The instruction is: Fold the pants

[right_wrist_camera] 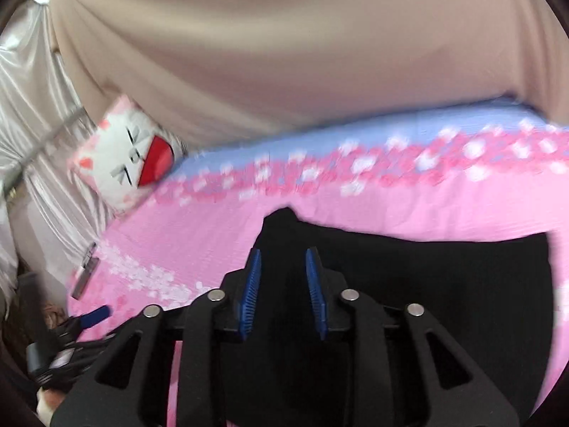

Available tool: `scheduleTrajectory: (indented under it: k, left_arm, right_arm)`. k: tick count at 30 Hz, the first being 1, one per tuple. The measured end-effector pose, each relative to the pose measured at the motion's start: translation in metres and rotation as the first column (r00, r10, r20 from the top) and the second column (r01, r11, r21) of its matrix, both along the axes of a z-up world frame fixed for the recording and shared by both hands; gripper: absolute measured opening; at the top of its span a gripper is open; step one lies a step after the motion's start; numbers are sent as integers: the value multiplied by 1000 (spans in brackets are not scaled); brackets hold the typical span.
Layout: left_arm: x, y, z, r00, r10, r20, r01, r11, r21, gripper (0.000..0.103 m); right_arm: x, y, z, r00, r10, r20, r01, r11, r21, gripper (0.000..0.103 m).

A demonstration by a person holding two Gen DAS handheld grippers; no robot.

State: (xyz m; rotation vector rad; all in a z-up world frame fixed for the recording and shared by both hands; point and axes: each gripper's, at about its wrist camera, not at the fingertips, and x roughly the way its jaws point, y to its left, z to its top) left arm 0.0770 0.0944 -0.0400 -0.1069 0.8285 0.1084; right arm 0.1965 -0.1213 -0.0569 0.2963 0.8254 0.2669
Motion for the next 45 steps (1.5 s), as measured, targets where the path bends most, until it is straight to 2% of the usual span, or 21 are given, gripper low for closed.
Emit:
scheduleTrajectory:
  k: [2, 3, 5, 9, 10, 11, 12, 13, 15, 17, 19, 22, 25, 26, 28, 30, 33, 35, 36, 39, 45]
  left_arm:
    - [-8, 5, 2, 1000, -3, 15, 3, 1000, -2, 98]
    - [-10, 6, 3, 1000, -4, 19, 4, 1000, 0, 98]
    - [-13, 12, 3, 1000, -8, 22, 8, 1000, 7, 98]
    - [-14, 23, 4, 1000, 2, 26, -2, 1000, -10, 98]
    - [-14, 24, 6, 1000, 1, 29, 0, 1000, -25, 98]
    - [-13, 23, 7, 1000, -3, 30, 4, 999, -33, 98]
    - [-13, 22, 8, 999, -8, 31, 9, 999, -37, 98]
    - [-13, 19, 9, 999, -16, 32, 17, 999, -40, 98]
    - [-14, 12, 14, 998, -47, 42, 49, 998, -35, 98]
    - [-16, -1, 19, 995, -80, 61, 81, 997, -8, 98]
    - [-16, -15, 22, 991, -120, 66, 120, 993, 4, 98]
    - [-14, -42, 27, 980, -182, 79, 181, 983, 16, 98]
    - [-9, -75, 24, 966, -245, 79, 242, 969, 41, 98]
    - [-7, -84, 21, 964, -257, 73, 254, 966, 53, 98]
    - [-1, -112, 12, 958, -283, 43, 278, 956, 91, 98]
    - [1, -131, 7, 956, -291, 21, 287, 951, 116, 98]
    - [-3, -151, 0, 954, -301, 10, 296, 945, 136, 98]
    - [-4, -160, -10, 955, -296, -19, 294, 940, 174, 98]
    - [-3, -163, -17, 956, -291, -36, 293, 937, 192, 98]
    - [0, -165, -35, 959, -272, -82, 284, 935, 212, 98]
    - [0, -161, -33, 966, -241, -92, 253, 952, 171, 98]
  right_arm:
    - [3, 14, -13, 995, -17, 96, 20, 999, -35, 28]
    - [3, 29, -7, 995, -15, 96, 27, 991, -129, 30]
    - [1, 42, 8, 995, -24, 92, 40, 984, -175, 34]
    - [-16, 57, 34, 986, 24, 163, -24, 1000, -3, 34]
    - [-14, 64, 30, 987, 40, 158, -34, 999, -38, 38]
    - [-7, 75, 19, 990, 56, 128, -42, 993, -107, 53]
    - [7, 84, -6, 996, 77, 49, -65, 975, -212, 57]
    - [2, 87, -10, 993, 90, 73, -68, 962, -266, 56]
    - [-16, 87, 10, 990, 106, 90, -84, 972, -220, 55]
    - [-40, 70, 37, 984, 95, 149, -85, 994, -76, 54]
    - [-67, 38, 57, 981, 25, 194, -21, 999, -26, 55]
    - [-104, -29, 59, 978, -110, 178, 120, 992, -46, 55]
    - [-124, -89, 17, 963, -264, 60, 270, 945, -183, 55]
    - [-131, -108, 1, 961, -272, 40, 275, 945, -175, 41]
    - [-148, -124, 2, 960, -271, 67, 276, 959, -67, 36]
    - [-163, -129, 17, 947, -309, 85, 311, 951, -2, 39]
    - [-169, -117, 30, 954, -265, 142, 275, 960, -58, 39]
    - [-163, -121, 7, 959, -268, 96, 282, 942, -185, 36]
    - [-164, -130, -6, 954, -291, 74, 300, 937, -182, 39]
    - [-188, -163, 2, 944, -323, 65, 321, 946, 37, 41]
    - [-228, -195, 12, 910, -403, 93, 400, 915, 50, 41]
